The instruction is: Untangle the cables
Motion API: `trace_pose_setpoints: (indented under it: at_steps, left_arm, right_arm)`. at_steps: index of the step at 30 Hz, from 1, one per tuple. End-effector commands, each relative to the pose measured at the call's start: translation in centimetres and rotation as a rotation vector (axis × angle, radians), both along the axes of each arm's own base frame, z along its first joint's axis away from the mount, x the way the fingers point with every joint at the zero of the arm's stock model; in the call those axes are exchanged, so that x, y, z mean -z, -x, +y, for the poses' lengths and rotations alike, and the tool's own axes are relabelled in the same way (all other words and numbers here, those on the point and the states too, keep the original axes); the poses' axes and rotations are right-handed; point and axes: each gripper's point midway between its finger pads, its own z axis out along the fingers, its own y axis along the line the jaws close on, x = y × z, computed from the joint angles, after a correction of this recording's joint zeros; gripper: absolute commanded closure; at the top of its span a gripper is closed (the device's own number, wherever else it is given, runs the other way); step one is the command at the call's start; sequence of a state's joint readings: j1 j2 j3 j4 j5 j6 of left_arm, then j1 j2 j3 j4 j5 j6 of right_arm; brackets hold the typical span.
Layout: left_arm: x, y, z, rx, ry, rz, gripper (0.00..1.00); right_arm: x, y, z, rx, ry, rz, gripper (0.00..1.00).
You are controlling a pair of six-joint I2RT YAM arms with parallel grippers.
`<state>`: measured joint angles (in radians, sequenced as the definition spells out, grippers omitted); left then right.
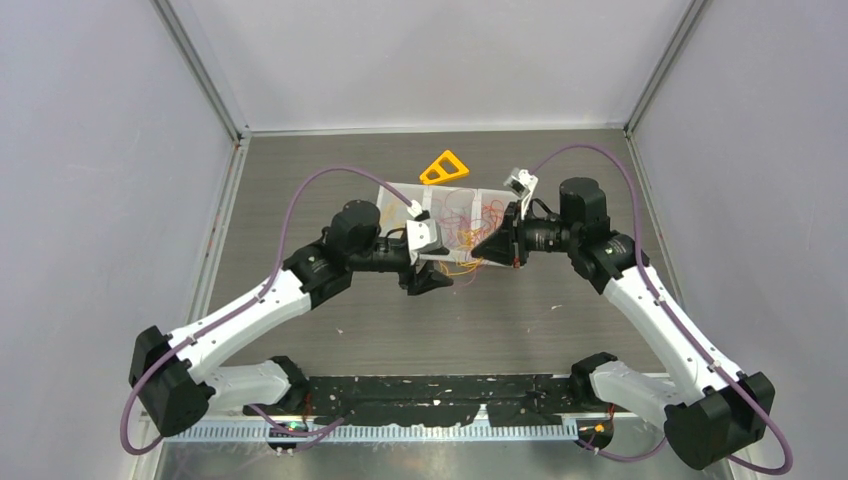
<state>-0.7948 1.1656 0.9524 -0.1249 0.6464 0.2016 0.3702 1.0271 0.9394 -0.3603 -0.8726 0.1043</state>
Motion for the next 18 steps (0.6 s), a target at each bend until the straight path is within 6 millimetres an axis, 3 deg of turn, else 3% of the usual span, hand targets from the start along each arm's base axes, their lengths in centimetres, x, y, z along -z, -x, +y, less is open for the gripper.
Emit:
trace_pose_setpoints:
  at_steps: [1, 6, 10, 13, 15, 16, 17, 18]
  left_arm:
    - [-3.2, -0.8, 0.3, -0.059, 0.086, -0.151, 0.42]
    - [-5.1, 0.4, -0.2, -0.043, 0.106, -0.297, 0.39]
    - [-4.8, 1.2, -1.2, -0.011, 0.095, -0.333, 0.38]
    - [-4.5, 0.8, -1.7, -0.026, 0.077, -0.340, 0.43]
    - [-4.1, 0.1, -1.7, -0.054, 0.048, -0.335, 0.56]
    - [-4.2, -0.4, -1.5, -0.082, 0.032, -0.327, 0.70]
    - [-5.0, -0.8, -1.3, -0.119, 0.032, -0.310, 0.94]
    - [-6.0, -0.8, -1.1, -0.137, 0.049, -0.290, 1.00]
  right_arm:
    - [-0.9, 0.0, 0.1, -0.008, 0.006, -0.072, 0.94]
    - [-0.2, 0.5, 0.4, -0.023, 0.017, -0.053, 0.95]
    - [0.1, 0.6, 0.6, -0.035, 0.021, -0.051, 0.95]
    - [0.1, 0.9, 0.8, -0.053, 0.022, -0.046, 0.95]
    - [0.2, 1.2, 0.8, -0.069, 0.022, -0.038, 0.93]
    - [0.4, 1.3, 0.8, -0.075, 0.028, -0.039, 0.91]
    - [0.8, 1.5, 0.6, -0.075, 0.041, -0.023, 0.90]
    - [1.2, 1.5, 0.6, -0.076, 0.053, -0.015, 0.87]
